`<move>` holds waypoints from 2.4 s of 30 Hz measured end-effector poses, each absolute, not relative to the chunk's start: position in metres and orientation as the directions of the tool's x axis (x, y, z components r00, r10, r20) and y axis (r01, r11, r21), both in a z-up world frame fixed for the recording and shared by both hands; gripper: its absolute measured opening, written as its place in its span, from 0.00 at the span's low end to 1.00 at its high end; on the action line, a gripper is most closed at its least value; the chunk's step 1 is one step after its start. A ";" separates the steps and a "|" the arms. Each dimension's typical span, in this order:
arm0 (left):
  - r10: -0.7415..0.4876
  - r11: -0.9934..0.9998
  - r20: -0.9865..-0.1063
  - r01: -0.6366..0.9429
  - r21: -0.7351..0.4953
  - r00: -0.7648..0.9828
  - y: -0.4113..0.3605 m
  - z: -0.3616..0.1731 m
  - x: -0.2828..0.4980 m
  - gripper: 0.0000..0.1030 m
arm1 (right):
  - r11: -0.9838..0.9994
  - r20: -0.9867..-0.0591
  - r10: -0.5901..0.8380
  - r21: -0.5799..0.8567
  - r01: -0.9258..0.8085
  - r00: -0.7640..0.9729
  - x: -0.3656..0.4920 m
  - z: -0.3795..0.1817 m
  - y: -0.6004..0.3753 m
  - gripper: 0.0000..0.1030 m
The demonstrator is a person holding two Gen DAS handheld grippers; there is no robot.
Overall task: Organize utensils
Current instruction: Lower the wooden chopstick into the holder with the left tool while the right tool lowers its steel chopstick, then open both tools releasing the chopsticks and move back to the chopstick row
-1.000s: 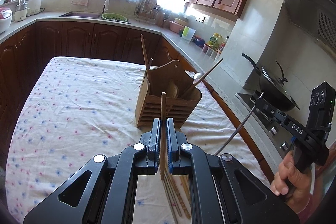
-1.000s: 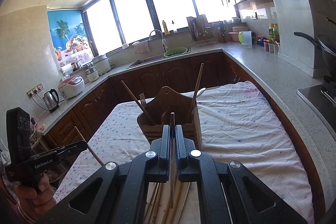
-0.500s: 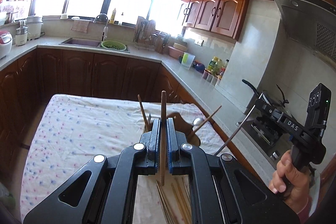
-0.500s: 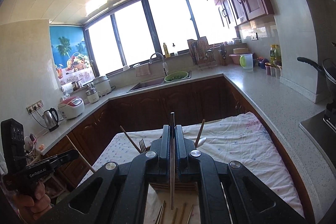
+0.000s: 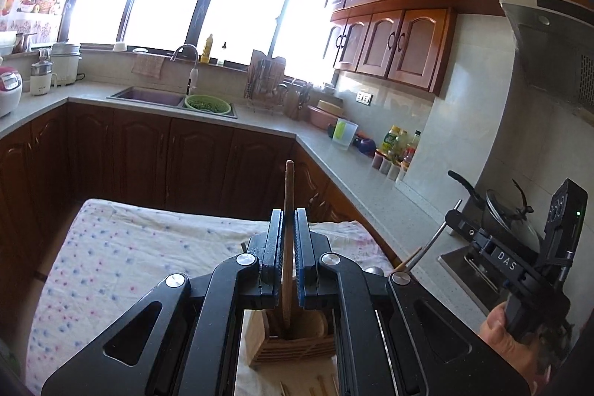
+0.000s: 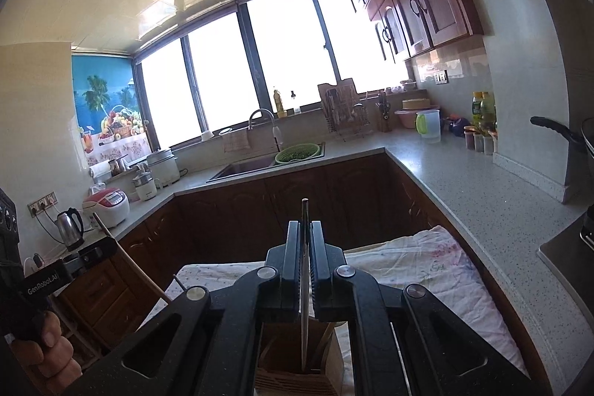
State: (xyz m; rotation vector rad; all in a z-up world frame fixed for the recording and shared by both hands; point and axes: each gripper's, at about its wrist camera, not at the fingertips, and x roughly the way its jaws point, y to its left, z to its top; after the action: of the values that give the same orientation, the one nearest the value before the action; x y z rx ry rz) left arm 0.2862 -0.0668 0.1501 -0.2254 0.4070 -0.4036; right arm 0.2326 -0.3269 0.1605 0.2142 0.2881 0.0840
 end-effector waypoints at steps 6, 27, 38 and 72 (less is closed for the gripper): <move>-0.403 0.904 -0.389 0.296 -0.307 0.828 -0.070 0.113 0.298 0.04 | 0.969 -0.301 0.118 0.243 -0.043 0.946 0.244 0.128 -0.328 0.04; -0.389 0.917 -0.485 0.279 -0.285 0.783 -0.081 0.080 0.310 0.05 | 0.962 -0.429 0.119 0.274 0.003 0.895 0.265 0.086 -0.337 0.07; -0.361 0.924 -0.480 0.238 -0.299 0.800 -0.064 0.089 0.285 0.69 | 0.948 -0.351 0.147 0.318 -0.029 0.925 0.241 0.103 -0.344 0.87; -0.228 0.964 -0.726 0.043 -0.264 0.649 -0.008 -0.037 0.177 0.86 | 0.961 -0.613 0.129 0.271 0.054 0.780 0.135 -0.012 -0.325 1.00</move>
State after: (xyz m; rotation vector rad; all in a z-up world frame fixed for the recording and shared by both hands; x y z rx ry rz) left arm 0.1773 -0.0076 -0.0366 -0.2316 0.8531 -0.1554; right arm 0.1347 -0.3246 -0.0125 0.2828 0.6777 0.0411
